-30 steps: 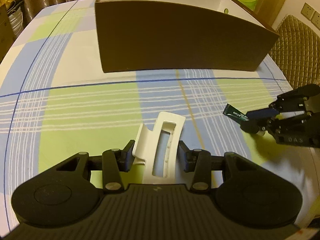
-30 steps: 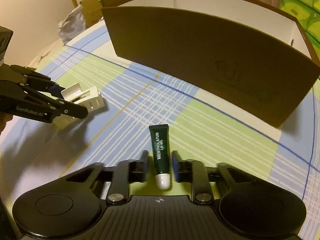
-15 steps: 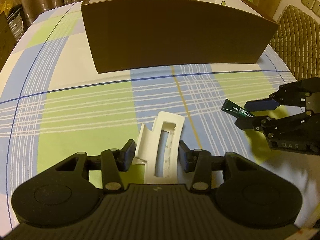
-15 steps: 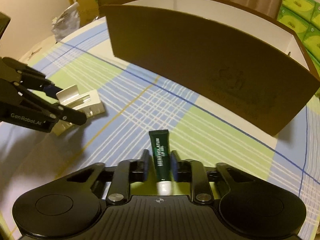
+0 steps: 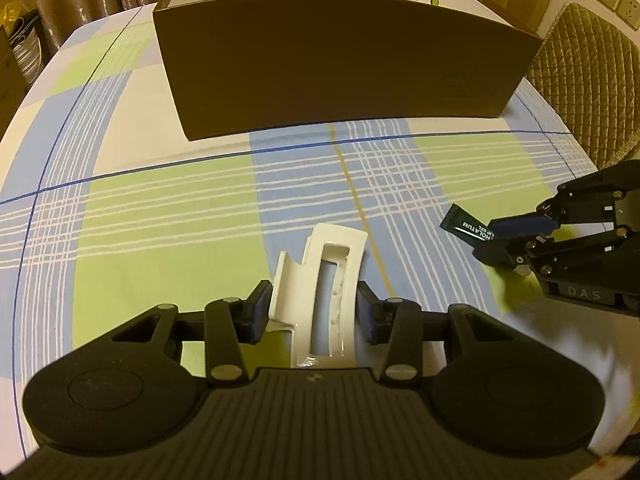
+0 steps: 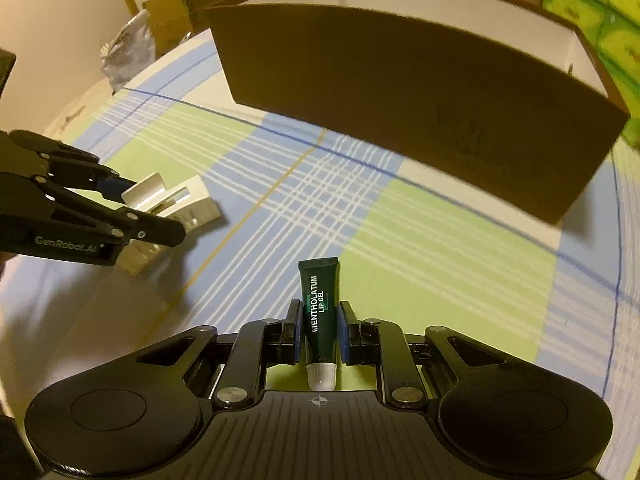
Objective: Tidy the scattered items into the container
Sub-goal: 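Lift and carry the white holder and lip gel tube over the box with both tools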
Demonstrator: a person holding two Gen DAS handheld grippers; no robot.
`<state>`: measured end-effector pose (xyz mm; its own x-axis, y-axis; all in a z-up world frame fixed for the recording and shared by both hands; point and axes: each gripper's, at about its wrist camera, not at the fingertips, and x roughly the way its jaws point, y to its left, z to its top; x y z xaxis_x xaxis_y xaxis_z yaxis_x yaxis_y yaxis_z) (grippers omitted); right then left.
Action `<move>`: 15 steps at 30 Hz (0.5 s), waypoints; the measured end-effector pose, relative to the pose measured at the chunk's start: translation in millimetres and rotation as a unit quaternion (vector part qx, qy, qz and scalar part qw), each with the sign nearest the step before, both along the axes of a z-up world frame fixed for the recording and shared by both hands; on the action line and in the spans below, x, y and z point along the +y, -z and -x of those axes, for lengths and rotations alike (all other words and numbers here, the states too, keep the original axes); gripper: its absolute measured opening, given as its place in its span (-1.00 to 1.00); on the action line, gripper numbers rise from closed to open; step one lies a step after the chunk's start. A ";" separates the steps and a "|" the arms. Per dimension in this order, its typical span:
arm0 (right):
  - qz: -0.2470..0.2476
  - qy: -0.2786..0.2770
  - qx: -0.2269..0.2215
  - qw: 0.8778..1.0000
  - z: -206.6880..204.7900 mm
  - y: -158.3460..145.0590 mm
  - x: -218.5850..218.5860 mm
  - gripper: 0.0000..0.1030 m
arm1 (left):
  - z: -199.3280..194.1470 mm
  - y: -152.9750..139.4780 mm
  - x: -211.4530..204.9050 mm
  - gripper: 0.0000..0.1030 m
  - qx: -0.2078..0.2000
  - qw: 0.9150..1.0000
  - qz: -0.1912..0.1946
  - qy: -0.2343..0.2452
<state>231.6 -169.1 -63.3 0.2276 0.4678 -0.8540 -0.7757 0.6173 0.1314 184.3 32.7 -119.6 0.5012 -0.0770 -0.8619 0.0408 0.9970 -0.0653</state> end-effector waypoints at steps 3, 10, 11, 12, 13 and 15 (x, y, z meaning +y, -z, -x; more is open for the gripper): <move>-0.011 0.005 0.017 1.000 2.5 -4.6 -7.3 -0.73 | 2.8 -3.5 -0.4 -0.31 -0.001 1.000 0.004 0.006; -0.029 0.020 0.024 0.999 6.8 -15.2 -19.1 -0.73 | 9.9 -8.7 -2.7 -0.31 -0.003 1.000 0.004 0.014; -0.031 0.022 0.023 0.999 7.2 -16.3 -20.4 -0.73 | 10.8 -9.6 -2.9 -0.31 -0.003 1.000 0.005 0.014; -0.033 0.023 0.023 0.999 7.7 -17.4 -21.5 -0.73 | 11.8 -10.8 -3.0 -0.31 -0.003 1.000 0.006 0.015; -0.034 0.025 0.022 0.999 7.9 -18.2 -22.2 -0.73 | 12.7 -12.3 -3.3 -0.31 -0.004 1.000 0.006 0.016; -0.038 0.027 0.024 0.999 8.1 -20.1 -24.3 -0.73 | 14.4 -16.1 -3.8 -0.31 -0.007 1.000 0.006 0.019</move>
